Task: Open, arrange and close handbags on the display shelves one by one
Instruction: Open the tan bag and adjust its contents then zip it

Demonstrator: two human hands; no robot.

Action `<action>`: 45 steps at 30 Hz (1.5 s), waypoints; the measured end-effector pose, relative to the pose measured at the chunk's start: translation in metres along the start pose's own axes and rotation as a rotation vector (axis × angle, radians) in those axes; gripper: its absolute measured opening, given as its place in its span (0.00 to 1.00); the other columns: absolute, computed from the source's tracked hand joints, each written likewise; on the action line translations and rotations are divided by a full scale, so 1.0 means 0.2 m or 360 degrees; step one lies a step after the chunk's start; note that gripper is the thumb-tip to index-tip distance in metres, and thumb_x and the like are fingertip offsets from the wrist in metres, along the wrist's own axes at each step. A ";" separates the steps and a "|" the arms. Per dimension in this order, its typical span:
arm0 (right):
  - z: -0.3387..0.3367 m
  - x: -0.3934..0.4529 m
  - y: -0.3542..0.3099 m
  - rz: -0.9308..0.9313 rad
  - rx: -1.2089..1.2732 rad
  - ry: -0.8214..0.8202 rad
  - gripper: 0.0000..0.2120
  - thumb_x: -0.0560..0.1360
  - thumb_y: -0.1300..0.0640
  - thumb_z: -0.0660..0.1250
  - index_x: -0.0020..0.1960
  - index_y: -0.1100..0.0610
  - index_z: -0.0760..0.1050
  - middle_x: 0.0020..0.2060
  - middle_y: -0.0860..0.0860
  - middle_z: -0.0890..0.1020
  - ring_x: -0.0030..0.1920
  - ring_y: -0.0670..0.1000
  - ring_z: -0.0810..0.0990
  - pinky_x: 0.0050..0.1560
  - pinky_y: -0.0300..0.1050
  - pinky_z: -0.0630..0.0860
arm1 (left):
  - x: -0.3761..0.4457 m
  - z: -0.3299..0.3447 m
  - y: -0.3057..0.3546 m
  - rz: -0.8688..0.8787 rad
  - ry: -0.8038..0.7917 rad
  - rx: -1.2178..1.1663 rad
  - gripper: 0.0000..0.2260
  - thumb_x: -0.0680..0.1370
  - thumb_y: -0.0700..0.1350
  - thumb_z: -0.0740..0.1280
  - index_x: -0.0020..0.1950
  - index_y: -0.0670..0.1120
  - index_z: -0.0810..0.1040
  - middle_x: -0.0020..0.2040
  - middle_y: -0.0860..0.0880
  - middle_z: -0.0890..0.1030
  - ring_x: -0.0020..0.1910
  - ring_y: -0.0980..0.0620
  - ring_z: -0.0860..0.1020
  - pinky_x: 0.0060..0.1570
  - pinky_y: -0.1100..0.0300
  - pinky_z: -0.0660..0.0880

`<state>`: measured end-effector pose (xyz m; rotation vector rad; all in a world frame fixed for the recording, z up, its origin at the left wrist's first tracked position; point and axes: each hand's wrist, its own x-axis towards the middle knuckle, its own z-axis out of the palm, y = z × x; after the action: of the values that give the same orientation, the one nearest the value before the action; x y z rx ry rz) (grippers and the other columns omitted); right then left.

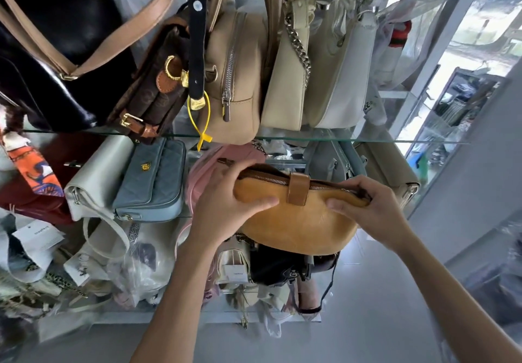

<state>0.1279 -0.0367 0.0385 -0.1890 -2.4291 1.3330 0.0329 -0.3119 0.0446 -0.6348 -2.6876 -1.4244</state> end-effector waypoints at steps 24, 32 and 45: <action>0.08 -0.02 -0.18 0.0312 0.0792 -0.0525 0.14 0.67 0.54 0.77 0.52 0.51 0.84 0.44 0.51 0.85 0.41 0.49 0.85 0.40 0.42 0.82 | 0.26 -0.11 0.30 0.0365 -0.1523 0.0520 0.09 0.78 0.47 0.75 0.51 0.43 0.81 0.31 0.65 0.80 0.30 0.67 0.75 0.33 0.74 0.69; 0.14 -0.14 -0.09 0.0700 0.0855 -0.0910 0.46 0.53 0.37 0.86 0.66 0.51 0.78 0.61 0.56 0.84 0.61 0.58 0.84 0.63 0.56 0.80 | 0.26 -0.17 0.19 0.0220 -0.1747 0.0405 0.06 0.79 0.44 0.74 0.50 0.42 0.82 0.31 0.60 0.81 0.31 0.63 0.75 0.36 0.71 0.70; 0.21 -0.11 -0.22 0.0571 0.1056 -0.0288 0.10 0.70 0.52 0.77 0.47 0.57 0.88 0.48 0.59 0.88 0.48 0.57 0.88 0.48 0.50 0.85 | 0.24 -0.29 0.34 0.0257 -0.1560 0.0808 0.24 0.79 0.63 0.68 0.74 0.59 0.71 0.59 0.63 0.77 0.60 0.63 0.75 0.60 0.64 0.71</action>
<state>0.1350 -0.1004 0.0498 -0.3459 -1.9964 2.3193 0.0047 -0.3083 0.1409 -1.7685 -3.2991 -0.3324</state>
